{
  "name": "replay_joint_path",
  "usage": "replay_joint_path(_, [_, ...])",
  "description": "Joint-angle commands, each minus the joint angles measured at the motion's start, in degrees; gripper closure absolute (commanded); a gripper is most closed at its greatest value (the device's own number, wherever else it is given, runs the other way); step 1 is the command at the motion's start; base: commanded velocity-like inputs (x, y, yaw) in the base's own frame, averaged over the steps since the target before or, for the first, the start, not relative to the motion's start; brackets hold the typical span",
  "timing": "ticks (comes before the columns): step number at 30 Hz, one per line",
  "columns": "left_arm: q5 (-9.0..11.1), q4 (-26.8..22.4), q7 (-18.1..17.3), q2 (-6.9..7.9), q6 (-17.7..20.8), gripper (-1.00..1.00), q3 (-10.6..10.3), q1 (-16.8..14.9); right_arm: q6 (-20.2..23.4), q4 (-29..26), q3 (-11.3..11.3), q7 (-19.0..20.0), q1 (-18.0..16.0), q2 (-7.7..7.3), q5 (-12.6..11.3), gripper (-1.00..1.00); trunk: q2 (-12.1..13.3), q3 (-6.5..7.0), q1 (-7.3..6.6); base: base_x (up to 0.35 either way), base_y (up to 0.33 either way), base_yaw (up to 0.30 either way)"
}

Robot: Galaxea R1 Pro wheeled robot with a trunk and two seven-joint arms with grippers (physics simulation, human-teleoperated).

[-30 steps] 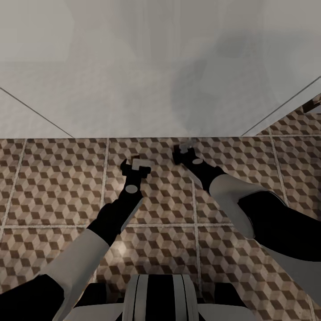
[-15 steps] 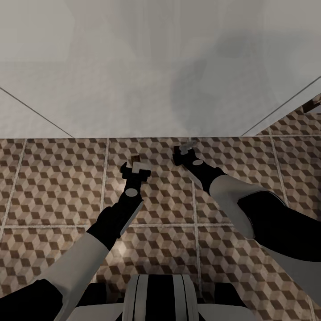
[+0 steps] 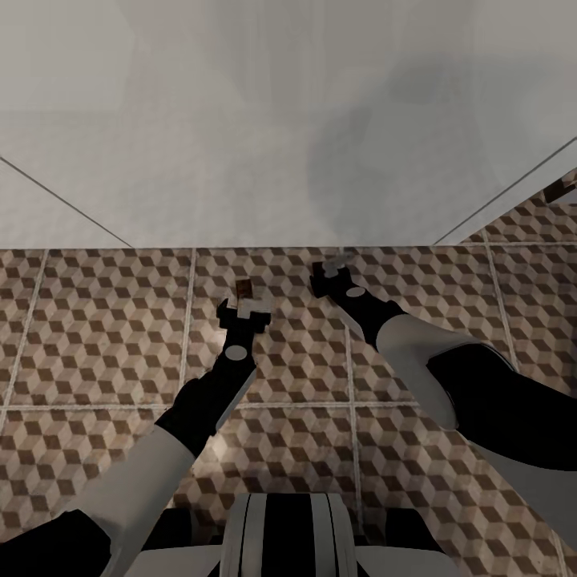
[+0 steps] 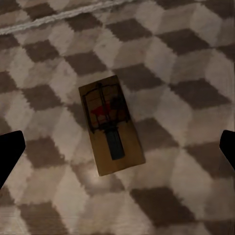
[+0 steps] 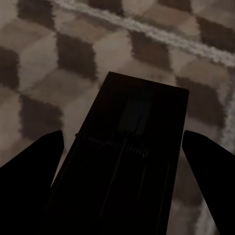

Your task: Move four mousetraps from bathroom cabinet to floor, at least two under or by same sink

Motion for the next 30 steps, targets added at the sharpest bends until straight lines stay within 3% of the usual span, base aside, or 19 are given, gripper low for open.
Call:
replay_joint_path(1, [0.39, -0.05, 0.43, 0.11, 0.23, -1.0, -0.2, 0.47, -0.21, 0.04, -0.07, 0.08, -0.04, 0.0, 0.26, 1.0, -0.01, -0.03, -0.01, 0.0, 0.0, 0.0])
replay_joint_path(13, [0.27, -1.63, 0.29, 2.88, -0.27, -1.0, -1.1, 12.24, 0.09, -1.07, -0.06, -0.69, -0.04, 0.0, 0.42, 1.0, -0.01, -0.03, -0.01, 0.0, 0.0, 0.0])
replay_joint_path(18, [0.29, -3.35, 0.34, 4.61, -0.39, -1.0, -2.84, 15.58, 1.13, -2.08, -0.07, -2.87, -0.04, 0.0, 0.39, 1.0, -0.01, -0.03, -0.01, 0.0, 0.0, 0.0])
replay_joint_path(25, [0.3, -8.05, 0.52, 7.35, -0.39, -1.0, -7.14, 20.18, 3.96, -3.67, -0.07, -3.87, -0.04, 0.0, 0.37, 1.0, -0.01, -0.03, -0.01, 0.0, 0.0, 0.0])
replay_joint_path(30, [0.3, -11.46, 0.55, 8.15, -0.35, -1.0, -7.81, 22.66, 4.41, -4.11, -0.07, -3.95, -0.04, 0.0, 0.36, 1.0, -0.01, -0.03, -0.01, 0.0, 0.0, 0.0])
